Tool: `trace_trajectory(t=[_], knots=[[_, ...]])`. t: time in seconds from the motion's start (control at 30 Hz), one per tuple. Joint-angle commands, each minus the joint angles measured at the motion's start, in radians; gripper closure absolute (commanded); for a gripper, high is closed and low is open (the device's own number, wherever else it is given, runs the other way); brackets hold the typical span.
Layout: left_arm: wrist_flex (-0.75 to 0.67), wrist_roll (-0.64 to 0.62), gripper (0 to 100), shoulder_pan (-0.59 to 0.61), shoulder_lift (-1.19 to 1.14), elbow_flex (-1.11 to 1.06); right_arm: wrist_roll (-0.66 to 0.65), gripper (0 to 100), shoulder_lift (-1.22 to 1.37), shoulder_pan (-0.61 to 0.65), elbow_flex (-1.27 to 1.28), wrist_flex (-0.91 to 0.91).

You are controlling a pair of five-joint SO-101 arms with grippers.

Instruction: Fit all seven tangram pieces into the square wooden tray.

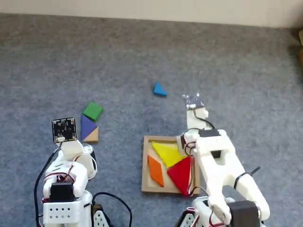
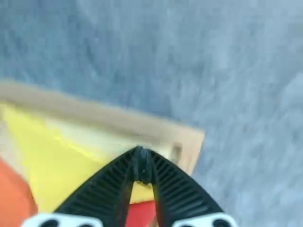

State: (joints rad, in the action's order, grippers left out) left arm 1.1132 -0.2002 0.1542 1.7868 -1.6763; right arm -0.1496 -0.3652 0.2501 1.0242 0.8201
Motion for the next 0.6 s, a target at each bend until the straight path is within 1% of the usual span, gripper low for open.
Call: trace_trajectory(t=[0.0, 0.33, 0.57], knots=[[0.002, 0.006, 100, 0.015, 0.002, -0.021, -0.014, 99.3, -0.025, -0.018, -0.097, 0.156], [0.002, 0.006, 100, 0.015, 0.002, -0.021, -0.012, 99.3, -0.025, -0.019, -0.321, 0.403], [0.002, 0.006, 100, 0.015, 0.002, -0.021, -0.012, 99.3, -0.027, -0.016, -0.352, 0.565]])
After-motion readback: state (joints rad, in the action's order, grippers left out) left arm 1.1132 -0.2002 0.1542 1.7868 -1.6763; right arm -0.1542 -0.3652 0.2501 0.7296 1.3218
